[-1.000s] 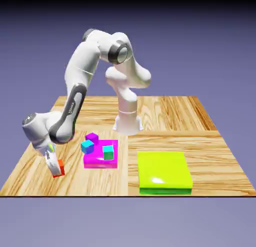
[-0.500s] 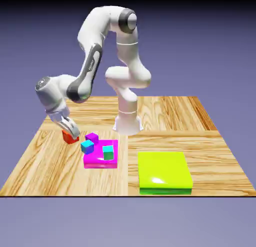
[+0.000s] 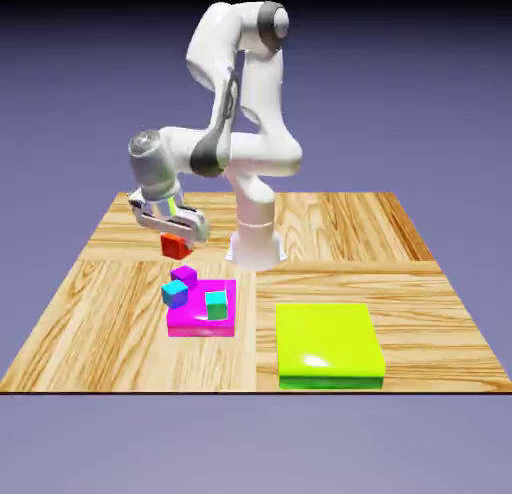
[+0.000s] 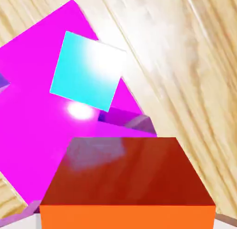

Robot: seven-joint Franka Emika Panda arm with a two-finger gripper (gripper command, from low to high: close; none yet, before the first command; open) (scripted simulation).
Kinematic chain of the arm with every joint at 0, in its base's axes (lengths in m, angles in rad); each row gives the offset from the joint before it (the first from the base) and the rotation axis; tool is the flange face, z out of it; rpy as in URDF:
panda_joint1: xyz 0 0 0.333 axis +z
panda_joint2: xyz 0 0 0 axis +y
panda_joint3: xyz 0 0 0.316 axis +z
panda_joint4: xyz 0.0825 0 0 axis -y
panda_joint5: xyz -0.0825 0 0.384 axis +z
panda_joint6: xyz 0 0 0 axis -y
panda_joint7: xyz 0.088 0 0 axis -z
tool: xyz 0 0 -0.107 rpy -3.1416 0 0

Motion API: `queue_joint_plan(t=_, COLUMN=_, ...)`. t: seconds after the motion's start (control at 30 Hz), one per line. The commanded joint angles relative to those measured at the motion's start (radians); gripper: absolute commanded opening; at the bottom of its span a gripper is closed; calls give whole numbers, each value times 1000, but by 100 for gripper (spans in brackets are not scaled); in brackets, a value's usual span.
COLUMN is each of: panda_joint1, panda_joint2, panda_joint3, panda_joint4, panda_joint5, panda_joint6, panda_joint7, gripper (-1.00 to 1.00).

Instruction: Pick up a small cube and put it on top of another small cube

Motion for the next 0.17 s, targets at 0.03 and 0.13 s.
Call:
queue_joint_plan(t=0.03, panda_joint1=1, panda_joint2=40, panda_joint3=-6, panda_joint4=-25, panda_joint5=1, panda_joint6=64, panda_joint7=-5, gripper=-100)
queue_joint_plan(t=0.13, panda_joint1=0, panda_joint2=13, panda_joint3=-2, panda_joint4=-8, panda_joint5=-2, panda_joint6=21, panda_joint7=0, gripper=100)
